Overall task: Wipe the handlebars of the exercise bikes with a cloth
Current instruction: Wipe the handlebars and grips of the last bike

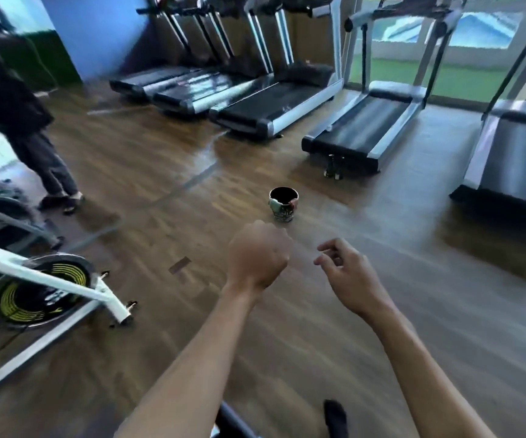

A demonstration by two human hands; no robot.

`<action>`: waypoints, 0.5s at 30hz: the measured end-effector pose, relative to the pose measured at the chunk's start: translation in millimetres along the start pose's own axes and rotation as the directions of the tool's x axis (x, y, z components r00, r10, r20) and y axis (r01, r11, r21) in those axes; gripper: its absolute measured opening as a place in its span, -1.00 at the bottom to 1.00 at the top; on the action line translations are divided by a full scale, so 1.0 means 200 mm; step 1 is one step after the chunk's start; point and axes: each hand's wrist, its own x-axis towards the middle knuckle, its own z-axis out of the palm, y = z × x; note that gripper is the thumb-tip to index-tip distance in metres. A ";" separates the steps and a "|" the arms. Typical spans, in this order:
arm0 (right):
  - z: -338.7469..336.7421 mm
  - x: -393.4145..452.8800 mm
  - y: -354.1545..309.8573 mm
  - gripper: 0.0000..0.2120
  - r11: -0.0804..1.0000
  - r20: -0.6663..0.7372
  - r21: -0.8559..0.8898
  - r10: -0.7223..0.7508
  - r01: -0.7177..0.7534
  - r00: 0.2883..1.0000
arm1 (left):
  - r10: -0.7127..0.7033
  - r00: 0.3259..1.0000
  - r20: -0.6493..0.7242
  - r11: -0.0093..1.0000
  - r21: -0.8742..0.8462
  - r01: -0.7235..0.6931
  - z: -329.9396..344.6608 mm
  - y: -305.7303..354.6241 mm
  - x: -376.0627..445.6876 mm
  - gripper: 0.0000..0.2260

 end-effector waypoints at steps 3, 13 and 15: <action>0.05 0.44 -0.01 -0.91 0.987 0.110 -0.090 -0.125 0.135 0.986 | -0.086 0.995 -0.053 0.996 0.029 0.088 0.14 -0.14 0.26 -0.70; 0.56 1.57 -0.35 -0.89 0.860 0.553 -0.062 -0.393 0.507 0.735 | -0.450 0.821 -0.351 0.846 0.127 0.518 0.22 -0.71 0.77 -0.68; 0.75 1.73 -0.43 -0.90 0.834 0.619 -0.005 -0.430 0.551 0.657 | -0.501 0.771 -0.392 0.801 0.126 0.585 0.20 -0.87 0.85 -0.68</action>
